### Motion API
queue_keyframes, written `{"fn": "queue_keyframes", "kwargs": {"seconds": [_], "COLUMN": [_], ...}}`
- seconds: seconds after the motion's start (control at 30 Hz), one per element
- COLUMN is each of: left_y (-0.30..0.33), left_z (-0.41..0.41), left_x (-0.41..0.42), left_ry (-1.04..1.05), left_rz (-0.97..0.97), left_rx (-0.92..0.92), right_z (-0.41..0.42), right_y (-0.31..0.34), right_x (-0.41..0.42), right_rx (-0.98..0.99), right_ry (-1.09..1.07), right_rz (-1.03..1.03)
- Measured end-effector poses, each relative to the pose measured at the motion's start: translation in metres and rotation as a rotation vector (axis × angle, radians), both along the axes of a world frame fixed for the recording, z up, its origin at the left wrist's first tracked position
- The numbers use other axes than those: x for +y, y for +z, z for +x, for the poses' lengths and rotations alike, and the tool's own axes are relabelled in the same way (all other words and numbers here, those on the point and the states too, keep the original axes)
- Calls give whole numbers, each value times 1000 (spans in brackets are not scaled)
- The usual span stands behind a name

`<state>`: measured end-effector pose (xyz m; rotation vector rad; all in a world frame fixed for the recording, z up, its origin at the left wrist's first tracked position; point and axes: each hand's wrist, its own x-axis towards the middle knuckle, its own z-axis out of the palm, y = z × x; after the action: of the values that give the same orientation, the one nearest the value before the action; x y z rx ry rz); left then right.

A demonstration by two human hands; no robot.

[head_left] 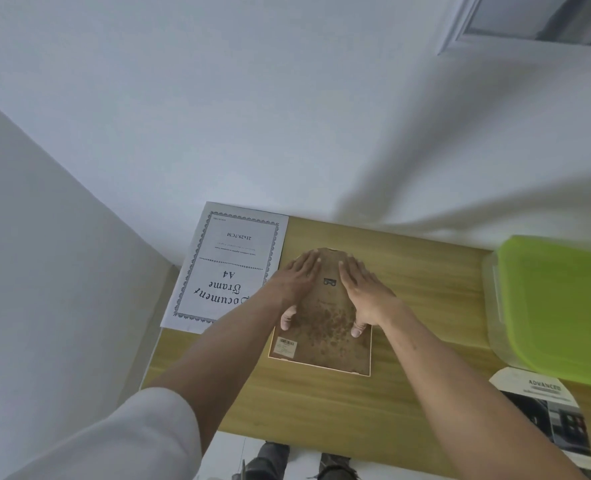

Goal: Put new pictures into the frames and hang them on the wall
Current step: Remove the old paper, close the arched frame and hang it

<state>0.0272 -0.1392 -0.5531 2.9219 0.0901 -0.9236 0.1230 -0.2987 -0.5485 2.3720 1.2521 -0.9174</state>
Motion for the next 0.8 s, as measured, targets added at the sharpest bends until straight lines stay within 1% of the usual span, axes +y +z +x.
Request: {"fn": "queue_keyframes", "kwargs": {"seconds": [0.17, 0.23, 0.33, 0.43, 0.53, 0.63, 0.8], "left_y": [0, 0, -1, -1, 0, -1, 3], "left_z": [7, 7, 7, 9, 8, 6, -6], "left_x": [1, 1, 1, 0, -1, 0, -3], "left_ry": [-38, -44, -31, -33, -17, -18, 86], "left_rz": [22, 9, -9, -14, -6, -6, -85], "left_rx": [92, 95, 8, -28, 24, 38, 53], "right_z": [7, 7, 6, 7, 6, 5, -3], "right_y": [-6, -7, -6, -5, -5, -6, -4], "right_x": [-1, -2, 1, 5, 6, 6, 1], "right_rx": [1, -14, -28, -36, -33, -44, -67], "right_ry": [55, 87, 126, 134, 123, 101, 3], "right_rz": [23, 23, 18, 10, -1, -21, 11]}}
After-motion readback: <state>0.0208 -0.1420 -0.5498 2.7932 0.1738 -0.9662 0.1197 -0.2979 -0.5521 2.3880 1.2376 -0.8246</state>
